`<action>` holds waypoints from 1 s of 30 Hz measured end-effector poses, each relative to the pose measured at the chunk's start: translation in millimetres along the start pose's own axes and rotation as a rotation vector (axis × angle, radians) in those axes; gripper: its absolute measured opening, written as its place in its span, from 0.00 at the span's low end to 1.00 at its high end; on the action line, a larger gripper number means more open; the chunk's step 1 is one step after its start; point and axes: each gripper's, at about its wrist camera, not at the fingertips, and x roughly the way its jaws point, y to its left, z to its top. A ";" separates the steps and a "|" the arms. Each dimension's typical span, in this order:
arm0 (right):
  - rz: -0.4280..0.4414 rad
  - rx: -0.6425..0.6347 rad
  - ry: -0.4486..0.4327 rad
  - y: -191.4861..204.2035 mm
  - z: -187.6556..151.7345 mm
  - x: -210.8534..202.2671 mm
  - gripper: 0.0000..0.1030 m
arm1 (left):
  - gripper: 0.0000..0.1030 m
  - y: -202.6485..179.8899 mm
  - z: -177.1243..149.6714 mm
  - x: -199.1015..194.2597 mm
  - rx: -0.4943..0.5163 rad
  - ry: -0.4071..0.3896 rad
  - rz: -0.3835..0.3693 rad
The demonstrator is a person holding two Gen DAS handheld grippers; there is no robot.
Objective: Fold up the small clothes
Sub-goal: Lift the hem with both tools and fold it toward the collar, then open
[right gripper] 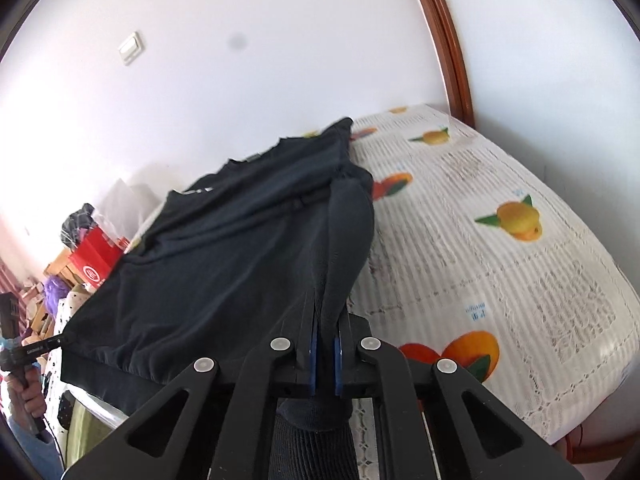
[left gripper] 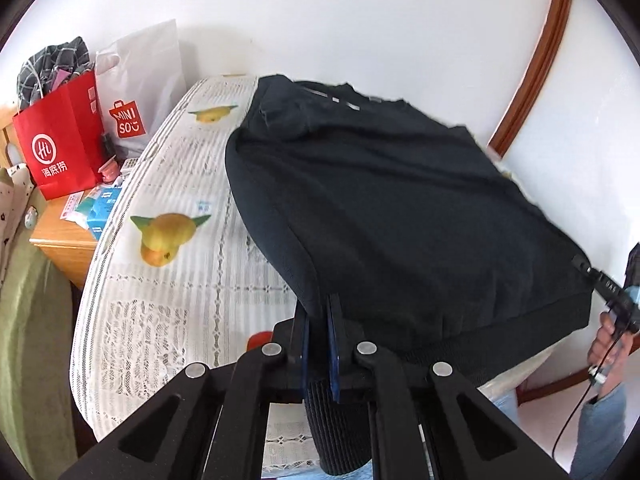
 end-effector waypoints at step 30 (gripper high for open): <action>-0.054 -0.028 -0.069 58.9 160.5 128.1 0.06 | 0.07 16.4 161.3 82.8 -0.038 -0.075 0.033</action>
